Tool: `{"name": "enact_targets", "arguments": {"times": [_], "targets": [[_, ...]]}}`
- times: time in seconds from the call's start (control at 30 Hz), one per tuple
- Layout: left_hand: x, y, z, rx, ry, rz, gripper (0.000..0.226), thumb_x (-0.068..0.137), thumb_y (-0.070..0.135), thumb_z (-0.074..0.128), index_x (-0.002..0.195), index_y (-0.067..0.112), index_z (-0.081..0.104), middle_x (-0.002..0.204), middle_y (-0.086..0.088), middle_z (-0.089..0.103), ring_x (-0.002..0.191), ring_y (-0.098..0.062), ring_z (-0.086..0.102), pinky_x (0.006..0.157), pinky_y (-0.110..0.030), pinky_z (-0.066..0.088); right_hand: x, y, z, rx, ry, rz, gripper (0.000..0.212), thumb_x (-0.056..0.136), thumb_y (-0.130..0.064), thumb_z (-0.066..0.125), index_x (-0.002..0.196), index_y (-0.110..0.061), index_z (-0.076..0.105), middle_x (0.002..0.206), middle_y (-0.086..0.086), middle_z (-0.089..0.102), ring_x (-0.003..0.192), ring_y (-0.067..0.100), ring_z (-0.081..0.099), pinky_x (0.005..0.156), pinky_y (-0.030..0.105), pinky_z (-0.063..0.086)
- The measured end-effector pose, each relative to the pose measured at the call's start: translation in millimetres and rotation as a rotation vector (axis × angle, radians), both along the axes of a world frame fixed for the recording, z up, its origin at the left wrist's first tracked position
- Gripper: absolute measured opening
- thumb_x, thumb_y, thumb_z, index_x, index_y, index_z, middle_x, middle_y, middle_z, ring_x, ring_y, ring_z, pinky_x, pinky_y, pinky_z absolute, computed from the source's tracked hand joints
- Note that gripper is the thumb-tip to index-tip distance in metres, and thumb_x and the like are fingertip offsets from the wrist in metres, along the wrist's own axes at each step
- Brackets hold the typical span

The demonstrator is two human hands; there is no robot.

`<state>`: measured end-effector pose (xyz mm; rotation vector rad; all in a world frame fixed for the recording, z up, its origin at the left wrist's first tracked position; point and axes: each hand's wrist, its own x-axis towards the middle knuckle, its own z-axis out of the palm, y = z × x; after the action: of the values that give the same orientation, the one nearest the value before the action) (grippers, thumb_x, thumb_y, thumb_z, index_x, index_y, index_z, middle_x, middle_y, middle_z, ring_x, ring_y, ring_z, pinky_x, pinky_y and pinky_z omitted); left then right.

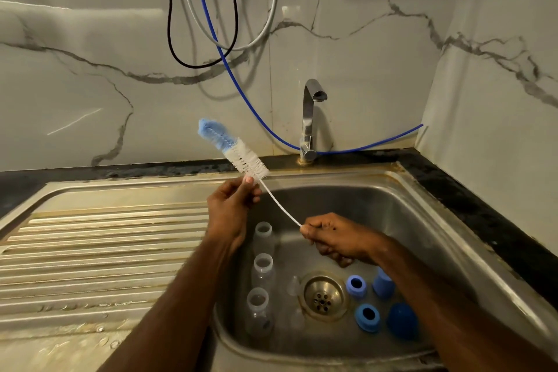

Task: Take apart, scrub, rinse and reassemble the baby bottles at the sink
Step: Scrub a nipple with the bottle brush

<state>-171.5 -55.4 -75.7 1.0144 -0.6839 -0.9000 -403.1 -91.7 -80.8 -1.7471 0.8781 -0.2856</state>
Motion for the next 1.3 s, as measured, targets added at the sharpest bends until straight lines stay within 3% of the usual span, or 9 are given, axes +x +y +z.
{"name": "enact_targets", "arguments": {"times": [0.1,0.23,0.43,0.57,0.63,0.77,0.87,1.1,1.3], "targets": [[4,-1,-10,-0.001,-0.673,0.329,0.022,0.091,0.020,0.074,0.113,0.017,0.073,0.096,0.011,0.073,0.087,-0.001,0.069,0.080,-0.019,0.055,2,5,4,0.115,0.009,0.057,0.034,0.103,-0.047,0.045,0.086,-0.020,0.056,0.061,-0.003,0.038,0.050,0.011,0.027,0.041,0.022,0.022],[3,-2,-10,-0.050,-0.839,0.428,0.025,0.090,0.019,0.076,0.114,0.016,0.071,0.097,0.013,0.067,0.085,0.008,0.062,0.078,-0.013,0.050,2,2,-1,0.033,0.033,0.035,0.032,0.103,-0.046,0.047,0.084,-0.022,0.056,0.061,-0.003,0.041,0.050,0.011,0.030,0.043,0.024,0.025],[11,7,5,0.124,0.291,-0.224,0.023,0.098,0.025,0.062,0.104,0.004,0.069,0.080,-0.008,0.069,0.066,-0.012,0.065,0.063,-0.023,0.058,-3,-9,-9,-0.435,0.107,-0.069,0.027,0.102,-0.037,0.054,0.080,-0.022,0.059,0.068,-0.001,0.054,0.055,0.000,0.048,0.055,0.017,0.043],[5,8,14,0.124,0.502,-0.304,0.025,0.100,0.028,0.058,0.103,0.004,0.065,0.074,-0.006,0.065,0.059,-0.009,0.063,0.055,-0.019,0.056,-2,-8,-7,-0.416,0.084,-0.065,0.030,0.101,-0.038,0.055,0.074,-0.026,0.056,0.064,-0.004,0.053,0.052,0.000,0.047,0.053,0.018,0.041],[-1,5,12,0.050,0.356,-0.204,0.019,0.100,0.022,0.059,0.100,0.005,0.068,0.079,-0.008,0.069,0.069,-0.013,0.067,0.065,-0.022,0.059,-2,-5,-6,-0.232,0.051,-0.040,0.031,0.102,-0.042,0.052,0.077,-0.024,0.057,0.059,-0.006,0.048,0.048,0.008,0.042,0.046,0.025,0.036],[3,-3,-8,-0.001,-0.635,0.271,0.024,0.092,0.018,0.072,0.116,0.014,0.071,0.103,0.000,0.076,0.095,-0.012,0.072,0.086,-0.029,0.058,-2,3,3,0.113,-0.022,0.065,0.033,0.103,-0.047,0.046,0.086,-0.020,0.056,0.059,-0.004,0.039,0.049,0.010,0.028,0.041,0.022,0.023],[3,-6,-12,-0.044,-0.822,0.427,0.029,0.090,0.020,0.075,0.117,0.011,0.071,0.104,-0.001,0.075,0.092,-0.008,0.071,0.085,-0.027,0.057,1,4,0,0.091,-0.003,0.054,0.032,0.104,-0.046,0.046,0.086,-0.021,0.055,0.060,-0.003,0.040,0.049,0.011,0.029,0.042,0.022,0.024],[3,8,10,0.154,0.398,-0.259,0.027,0.102,0.028,0.057,0.109,0.003,0.066,0.078,-0.007,0.066,0.062,-0.010,0.063,0.058,-0.021,0.057,-5,-9,-9,-0.414,0.079,-0.081,0.029,0.101,-0.035,0.056,0.077,-0.021,0.056,0.065,-0.002,0.052,0.050,0.000,0.045,0.051,0.014,0.039],[-7,2,15,0.009,0.283,-0.122,0.016,0.097,0.017,0.064,0.105,0.004,0.068,0.084,-0.009,0.073,0.077,-0.016,0.072,0.068,-0.024,0.060,-1,-2,-4,-0.038,-0.022,-0.009,0.032,0.103,-0.045,0.049,0.083,-0.021,0.057,0.059,-0.003,0.043,0.049,0.012,0.034,0.043,0.026,0.028]]}}
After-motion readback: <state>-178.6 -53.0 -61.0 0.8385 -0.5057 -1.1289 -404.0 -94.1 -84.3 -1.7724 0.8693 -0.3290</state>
